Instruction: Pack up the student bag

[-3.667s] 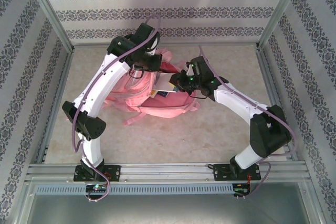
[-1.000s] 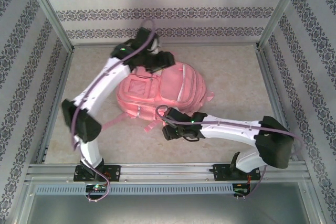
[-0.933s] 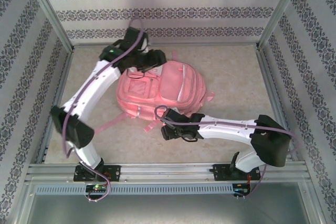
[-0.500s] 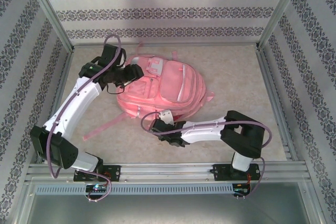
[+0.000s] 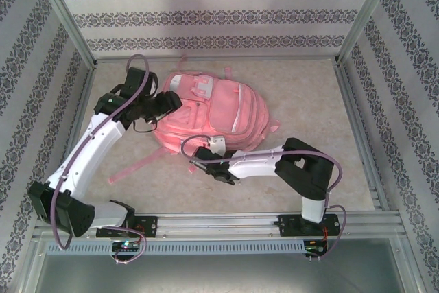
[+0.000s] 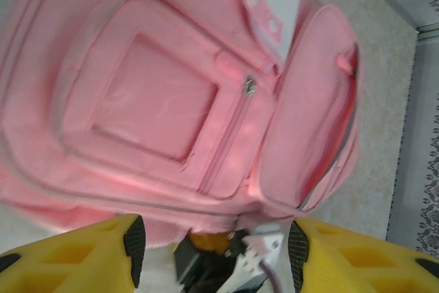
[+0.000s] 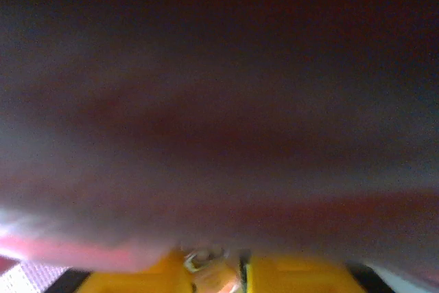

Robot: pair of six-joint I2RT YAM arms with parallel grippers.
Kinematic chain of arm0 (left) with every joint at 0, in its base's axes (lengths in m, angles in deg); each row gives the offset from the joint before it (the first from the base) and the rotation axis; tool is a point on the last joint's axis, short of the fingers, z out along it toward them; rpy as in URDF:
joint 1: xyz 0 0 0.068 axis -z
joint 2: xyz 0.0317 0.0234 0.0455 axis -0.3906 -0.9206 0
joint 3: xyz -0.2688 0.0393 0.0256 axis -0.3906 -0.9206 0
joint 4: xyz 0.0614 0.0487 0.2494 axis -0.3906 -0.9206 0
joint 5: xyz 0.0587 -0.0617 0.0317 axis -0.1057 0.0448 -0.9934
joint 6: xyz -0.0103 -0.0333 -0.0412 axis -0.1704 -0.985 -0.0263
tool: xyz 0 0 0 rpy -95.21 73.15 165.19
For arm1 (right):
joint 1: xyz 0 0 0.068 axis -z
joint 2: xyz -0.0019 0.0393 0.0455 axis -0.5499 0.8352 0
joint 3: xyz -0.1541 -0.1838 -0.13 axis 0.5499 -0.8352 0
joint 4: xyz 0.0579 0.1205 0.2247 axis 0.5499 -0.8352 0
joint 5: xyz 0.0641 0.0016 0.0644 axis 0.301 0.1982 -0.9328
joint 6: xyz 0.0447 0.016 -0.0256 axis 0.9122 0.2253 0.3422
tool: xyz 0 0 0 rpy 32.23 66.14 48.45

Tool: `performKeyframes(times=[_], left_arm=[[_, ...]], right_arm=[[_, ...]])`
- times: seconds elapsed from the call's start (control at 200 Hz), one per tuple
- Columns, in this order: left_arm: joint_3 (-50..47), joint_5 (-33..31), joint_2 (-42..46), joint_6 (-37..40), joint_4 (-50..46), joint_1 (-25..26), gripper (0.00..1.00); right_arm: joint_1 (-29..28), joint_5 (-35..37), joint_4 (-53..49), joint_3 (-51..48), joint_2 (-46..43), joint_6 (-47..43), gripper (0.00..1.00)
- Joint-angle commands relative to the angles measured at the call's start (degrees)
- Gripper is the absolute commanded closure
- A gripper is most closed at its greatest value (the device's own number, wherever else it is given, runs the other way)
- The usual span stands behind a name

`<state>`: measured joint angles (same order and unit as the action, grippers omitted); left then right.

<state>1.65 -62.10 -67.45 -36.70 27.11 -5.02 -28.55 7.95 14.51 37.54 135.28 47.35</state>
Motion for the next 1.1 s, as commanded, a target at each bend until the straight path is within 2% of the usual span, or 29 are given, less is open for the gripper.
performKeyframes(times=[0.0,0.075,0.37,0.545,0.769,0.864,1.094], left_arm=[[-5.43,-1.08,4.69,-5.05,-0.87,-0.15,0.39],[-10.27,0.35,7.05,-7.22,0.17,-0.22,0.38],[-27.80,5.42,14.68,-15.28,9.13,-0.14,0.35],[-32.45,6.63,13.32,-17.94,15.73,-0.13,0.32],[-34.06,6.22,8.55,-18.05,23.70,-0.10,0.35],[-33.57,5.88,4.87,-16.67,24.69,-0.07,0.41],[-33.26,0.59,2.26,-14.54,23.45,-0.32,0.76]], right_arm=[[1.35,-0.26,0.69,-1.67,-0.60,-2.39,0.91],[1.35,-1.61,0.91,-3.05,-3.00,-4.57,1.00],[2.35,-7.76,-0.04,-8.35,-9.24,-8.85,1.00],[3.71,-10.65,0.38,-8.00,-9.55,-9.02,1.00],[4.35,-13.53,1.49,-6.31,-8.31,-8.84,1.00],[4.39,-13.74,1.50,-6.00,-8.44,-8.73,1.00],[5.55,-13.21,-1.36,-6.55,-8.96,-9.15,1.00]])
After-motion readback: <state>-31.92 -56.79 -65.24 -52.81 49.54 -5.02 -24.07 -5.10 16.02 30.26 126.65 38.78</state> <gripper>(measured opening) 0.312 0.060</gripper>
